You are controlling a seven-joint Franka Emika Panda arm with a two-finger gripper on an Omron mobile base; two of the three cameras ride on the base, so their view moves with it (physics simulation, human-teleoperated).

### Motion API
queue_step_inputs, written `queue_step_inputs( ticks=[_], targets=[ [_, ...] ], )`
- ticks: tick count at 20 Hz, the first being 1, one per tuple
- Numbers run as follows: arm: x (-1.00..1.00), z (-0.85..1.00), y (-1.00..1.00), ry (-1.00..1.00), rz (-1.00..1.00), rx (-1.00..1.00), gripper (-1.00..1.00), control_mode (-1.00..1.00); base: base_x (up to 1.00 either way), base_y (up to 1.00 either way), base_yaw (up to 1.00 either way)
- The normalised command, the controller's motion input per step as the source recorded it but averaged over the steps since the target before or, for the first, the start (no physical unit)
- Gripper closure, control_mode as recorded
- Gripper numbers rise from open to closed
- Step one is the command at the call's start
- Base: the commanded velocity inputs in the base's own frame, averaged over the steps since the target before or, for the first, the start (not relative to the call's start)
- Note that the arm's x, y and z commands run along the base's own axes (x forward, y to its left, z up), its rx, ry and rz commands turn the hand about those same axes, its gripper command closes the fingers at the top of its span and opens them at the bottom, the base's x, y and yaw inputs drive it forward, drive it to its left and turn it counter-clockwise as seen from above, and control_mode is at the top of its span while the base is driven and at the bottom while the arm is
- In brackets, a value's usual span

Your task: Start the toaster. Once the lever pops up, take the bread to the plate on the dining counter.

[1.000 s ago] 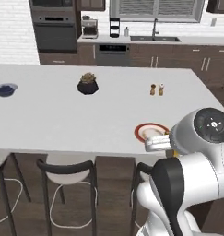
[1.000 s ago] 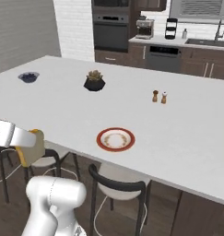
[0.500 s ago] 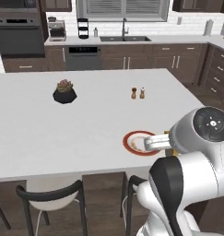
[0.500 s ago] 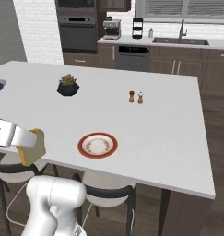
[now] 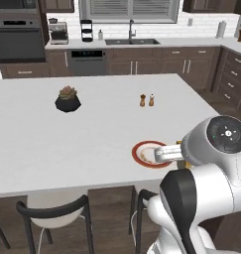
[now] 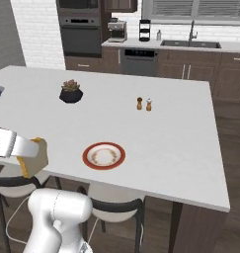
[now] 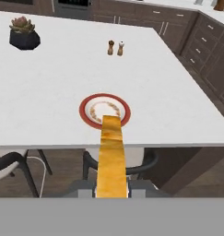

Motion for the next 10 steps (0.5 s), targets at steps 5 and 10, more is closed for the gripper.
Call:
queue_step_inputs(
  ticks=[5, 10],
  targets=[
    [0.08, 0.0, -0.16, 0.0, 0.07, 0.03, 1.0, -1.0, 0.0, 0.0, 0.0],
    [0.46, 0.0, -0.44, 0.04, 0.24, 0.12, 1.0, -1.0, 0.0, 0.0, 0.0]
  ],
)
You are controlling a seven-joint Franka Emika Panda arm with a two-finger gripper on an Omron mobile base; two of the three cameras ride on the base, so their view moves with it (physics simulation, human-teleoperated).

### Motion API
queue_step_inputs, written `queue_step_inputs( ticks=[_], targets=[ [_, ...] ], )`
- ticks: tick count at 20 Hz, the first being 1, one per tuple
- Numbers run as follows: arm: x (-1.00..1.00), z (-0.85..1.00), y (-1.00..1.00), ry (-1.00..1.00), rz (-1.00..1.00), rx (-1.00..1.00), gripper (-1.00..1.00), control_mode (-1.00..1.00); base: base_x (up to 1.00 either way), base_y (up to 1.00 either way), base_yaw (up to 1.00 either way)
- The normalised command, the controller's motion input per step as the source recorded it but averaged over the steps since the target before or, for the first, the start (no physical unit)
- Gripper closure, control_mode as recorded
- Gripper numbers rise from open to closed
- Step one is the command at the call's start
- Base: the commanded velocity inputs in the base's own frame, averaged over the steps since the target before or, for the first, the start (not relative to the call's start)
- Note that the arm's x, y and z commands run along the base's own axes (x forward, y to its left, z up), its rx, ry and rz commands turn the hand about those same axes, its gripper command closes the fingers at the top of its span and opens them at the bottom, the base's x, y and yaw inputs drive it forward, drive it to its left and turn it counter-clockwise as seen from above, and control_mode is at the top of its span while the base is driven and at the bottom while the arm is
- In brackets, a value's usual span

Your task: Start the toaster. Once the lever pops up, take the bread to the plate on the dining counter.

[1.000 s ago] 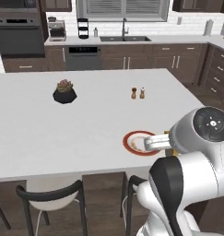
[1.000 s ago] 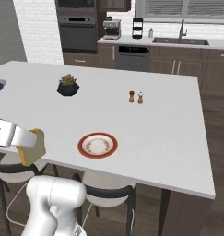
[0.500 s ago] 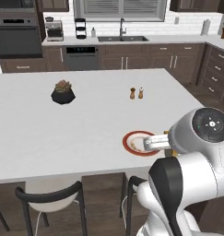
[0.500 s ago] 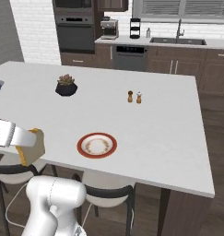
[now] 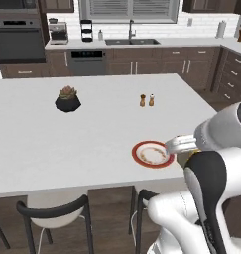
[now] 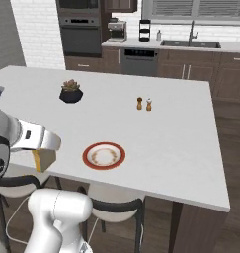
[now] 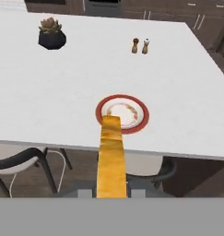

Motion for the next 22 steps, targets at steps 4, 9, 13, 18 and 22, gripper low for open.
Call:
queue_step_inputs(
  ticks=[4, 9, 13, 18, 22],
  targets=[
    [0.78, -0.01, -0.19, 0.12, 0.32, 0.15, 1.0, -1.0, 0.0, 0.0, 0.0],
    [0.8, -0.19, 0.0, 0.19, 0.26, 0.18, 1.0, -1.0, 0.0, 0.0, 0.0],
    [0.67, -0.44, 0.0, 0.17, 0.19, 0.2, 1.0, -1.0, 0.0, 0.0, 0.0],
    [0.45, -0.52, 0.0, 0.1, 0.16, 0.15, 1.0, -1.0, 0.0, 0.0, 0.0],
    [0.43, -0.27, 0.0, 0.02, 0.14, 0.1, 1.0, -1.0, 0.0, 0.0, 0.0]
  ],
)
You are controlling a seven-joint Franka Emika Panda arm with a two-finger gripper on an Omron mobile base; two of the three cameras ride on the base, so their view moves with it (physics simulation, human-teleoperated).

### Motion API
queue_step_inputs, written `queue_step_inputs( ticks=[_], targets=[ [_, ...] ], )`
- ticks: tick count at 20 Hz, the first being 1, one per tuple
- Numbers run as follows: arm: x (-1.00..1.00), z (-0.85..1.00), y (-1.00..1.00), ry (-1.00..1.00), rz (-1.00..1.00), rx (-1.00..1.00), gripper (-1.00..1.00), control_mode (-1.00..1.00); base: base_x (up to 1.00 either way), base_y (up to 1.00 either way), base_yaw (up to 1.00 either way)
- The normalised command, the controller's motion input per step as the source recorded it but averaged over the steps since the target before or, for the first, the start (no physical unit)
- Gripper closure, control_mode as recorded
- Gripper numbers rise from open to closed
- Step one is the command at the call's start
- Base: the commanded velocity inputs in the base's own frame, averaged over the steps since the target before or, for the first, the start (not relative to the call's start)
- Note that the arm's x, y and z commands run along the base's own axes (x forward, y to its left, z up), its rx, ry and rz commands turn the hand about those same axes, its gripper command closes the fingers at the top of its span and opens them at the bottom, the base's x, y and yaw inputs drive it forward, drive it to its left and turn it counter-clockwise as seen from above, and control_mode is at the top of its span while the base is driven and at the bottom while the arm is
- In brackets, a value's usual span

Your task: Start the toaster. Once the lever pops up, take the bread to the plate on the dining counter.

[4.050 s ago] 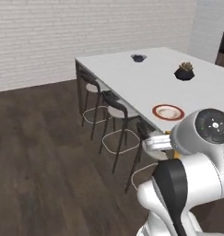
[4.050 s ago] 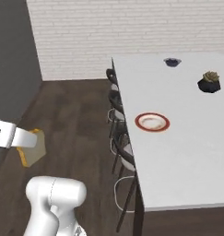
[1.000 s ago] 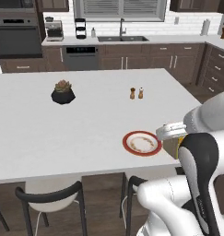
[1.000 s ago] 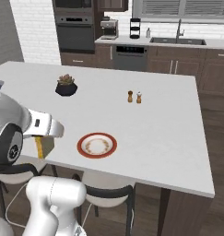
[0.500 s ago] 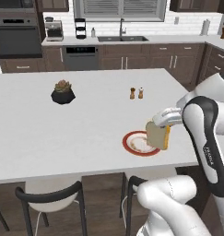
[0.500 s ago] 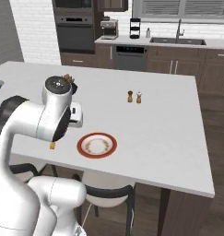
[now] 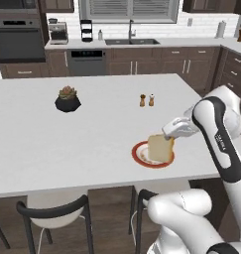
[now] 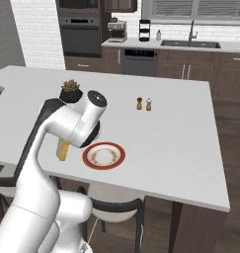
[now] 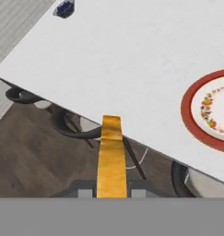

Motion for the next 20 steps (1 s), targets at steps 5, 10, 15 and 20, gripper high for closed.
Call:
queue_step_inputs(
  ticks=[5, 10, 15, 20],
  targets=[
    [0.43, -0.13, -0.1, -0.02, 0.09, 0.02, 1.0, -1.0, 0.0, 0.0, 0.0],
    [0.19, -0.2, -0.12, -0.11, 0.01, 0.0, 1.0, -1.0, 0.0, 0.0, 0.0],
    [0.28, -0.16, -0.37, -0.03, 0.0, 0.0, 1.0, -1.0, 0.0, 0.0, 0.0],
    [0.13, -0.24, -0.39, 0.0, 0.0, 0.0, 1.0, -1.0, 0.0, 0.0, 0.0]
  ],
)
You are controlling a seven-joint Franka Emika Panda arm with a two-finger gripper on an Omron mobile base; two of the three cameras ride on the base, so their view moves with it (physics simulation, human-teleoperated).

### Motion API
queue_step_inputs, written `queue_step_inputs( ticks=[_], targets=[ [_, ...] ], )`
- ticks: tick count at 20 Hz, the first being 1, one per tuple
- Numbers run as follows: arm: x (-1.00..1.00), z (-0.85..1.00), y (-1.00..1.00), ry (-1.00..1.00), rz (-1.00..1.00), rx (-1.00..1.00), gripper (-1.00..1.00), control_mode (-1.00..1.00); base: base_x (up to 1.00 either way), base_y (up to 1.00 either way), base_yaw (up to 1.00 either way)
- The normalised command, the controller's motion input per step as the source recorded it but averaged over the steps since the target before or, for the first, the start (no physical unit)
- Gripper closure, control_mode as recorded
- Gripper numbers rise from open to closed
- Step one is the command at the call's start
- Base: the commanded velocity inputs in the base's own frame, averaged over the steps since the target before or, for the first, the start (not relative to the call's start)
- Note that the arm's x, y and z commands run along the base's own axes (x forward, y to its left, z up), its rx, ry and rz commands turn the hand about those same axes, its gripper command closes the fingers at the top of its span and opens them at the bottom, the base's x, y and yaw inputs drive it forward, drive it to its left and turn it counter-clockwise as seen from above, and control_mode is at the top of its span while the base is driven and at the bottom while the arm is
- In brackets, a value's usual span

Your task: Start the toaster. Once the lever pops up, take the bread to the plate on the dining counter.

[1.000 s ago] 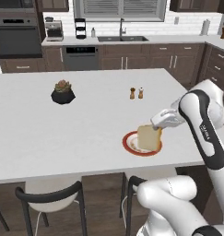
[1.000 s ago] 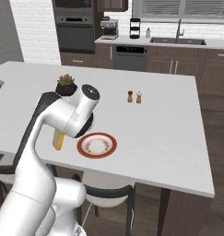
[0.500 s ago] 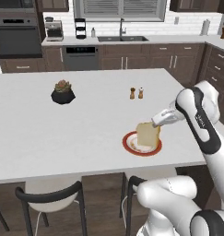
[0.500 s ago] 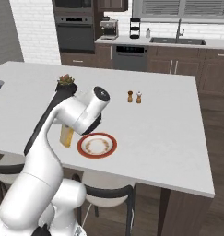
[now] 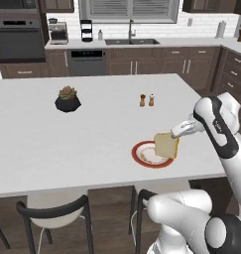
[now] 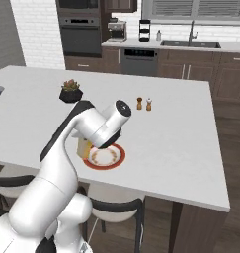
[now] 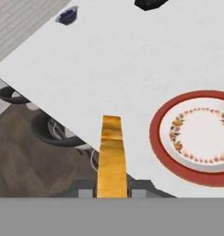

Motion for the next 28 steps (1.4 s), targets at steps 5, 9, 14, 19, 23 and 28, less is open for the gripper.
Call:
queue_step_inputs(
  ticks=[5, 9, 14, 19, 23, 28],
  targets=[
    [0.13, -0.4, -0.04, 0.0, 0.0, 0.0, 1.0, -1.0, 0.0, 0.0, 0.0],
    [0.17, -0.23, 0.0, 0.0, 0.0, 0.0, 1.0, -1.0, 0.0, 0.0, 0.0],
    [0.22, -0.19, 0.0, 0.0, 0.0, 0.0, 1.0, -1.0, 0.0, 0.0, 0.0],
    [0.44, -0.17, 0.0, 0.0, 0.0, 0.0, 1.0, -1.0, 0.0, 0.0, 0.0],
    [0.39, -0.24, 0.0, -0.01, 0.0, 0.0, 1.0, -1.0, 0.0, 0.0, 0.0],
    [0.25, -0.27, 0.0, 0.0, 0.0, 0.0, 1.0, -1.0, 0.0, 0.0, 0.0]
  ],
)
